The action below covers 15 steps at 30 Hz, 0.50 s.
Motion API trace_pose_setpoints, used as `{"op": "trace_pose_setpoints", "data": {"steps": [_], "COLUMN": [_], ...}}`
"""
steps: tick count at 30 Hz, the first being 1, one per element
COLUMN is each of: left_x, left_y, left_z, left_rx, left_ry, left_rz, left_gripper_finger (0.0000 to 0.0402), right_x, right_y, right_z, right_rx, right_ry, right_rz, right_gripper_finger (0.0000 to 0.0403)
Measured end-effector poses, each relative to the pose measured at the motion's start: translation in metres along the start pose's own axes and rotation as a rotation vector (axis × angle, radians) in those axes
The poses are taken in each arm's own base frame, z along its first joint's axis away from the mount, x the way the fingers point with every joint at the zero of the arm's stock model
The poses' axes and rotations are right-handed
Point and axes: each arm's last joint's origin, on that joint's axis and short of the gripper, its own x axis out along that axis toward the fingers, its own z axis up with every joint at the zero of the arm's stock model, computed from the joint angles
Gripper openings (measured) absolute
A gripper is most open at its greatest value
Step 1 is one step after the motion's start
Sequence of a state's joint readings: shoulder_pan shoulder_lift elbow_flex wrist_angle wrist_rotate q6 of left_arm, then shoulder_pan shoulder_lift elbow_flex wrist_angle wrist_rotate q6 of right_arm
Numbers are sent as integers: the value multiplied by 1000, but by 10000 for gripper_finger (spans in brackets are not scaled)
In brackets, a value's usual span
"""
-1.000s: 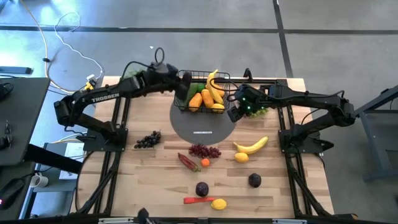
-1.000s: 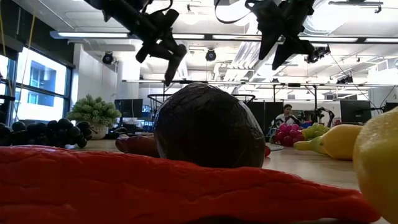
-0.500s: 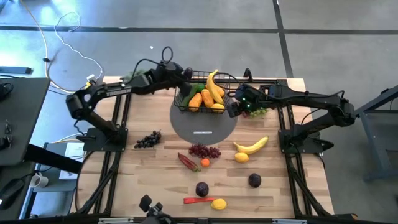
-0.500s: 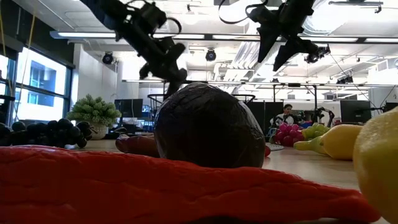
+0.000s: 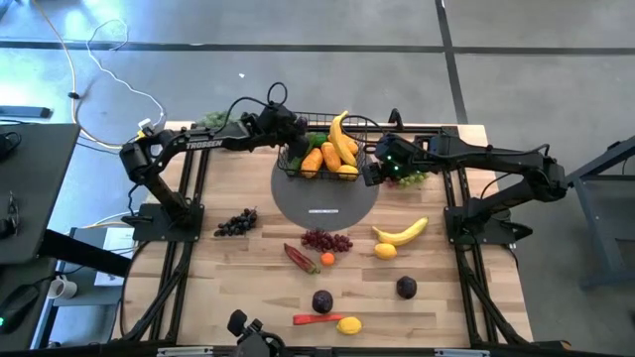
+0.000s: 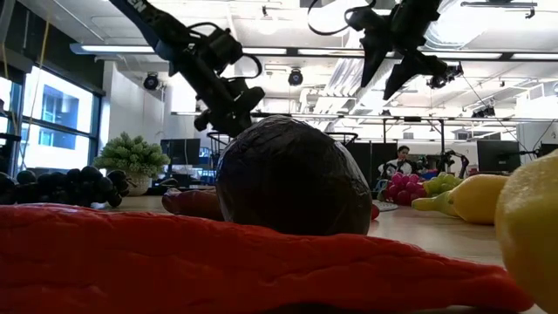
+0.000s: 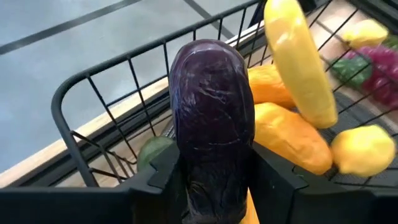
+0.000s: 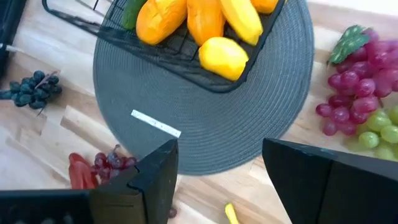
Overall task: Build produce basket
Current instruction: Put the purple eggplant into the black wire basket, then put the yellow banana into the black wire basket
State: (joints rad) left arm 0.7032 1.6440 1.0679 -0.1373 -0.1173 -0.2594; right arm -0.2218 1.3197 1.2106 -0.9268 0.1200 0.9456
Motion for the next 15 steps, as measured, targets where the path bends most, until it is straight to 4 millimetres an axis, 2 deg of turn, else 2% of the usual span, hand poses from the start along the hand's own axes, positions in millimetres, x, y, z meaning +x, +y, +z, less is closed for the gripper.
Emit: {"op": "trace_pose_setpoints", "data": {"steps": [10, 15], "left_x": [1, 1], "left_y": [0, 1], "left_z": [-1, 0], "left_rx": [51, 52], "left_ry": [4, 2], "left_rz": [1, 3], "left_gripper_finger": [209, 231], "right_x": [-1, -2], "right_y": [5, 10], "right_z": [-7, -15], "right_rx": [-25, -15], "right_ry": [33, 51], "right_rz": [27, 33], "right_gripper_finger": [216, 216]}}
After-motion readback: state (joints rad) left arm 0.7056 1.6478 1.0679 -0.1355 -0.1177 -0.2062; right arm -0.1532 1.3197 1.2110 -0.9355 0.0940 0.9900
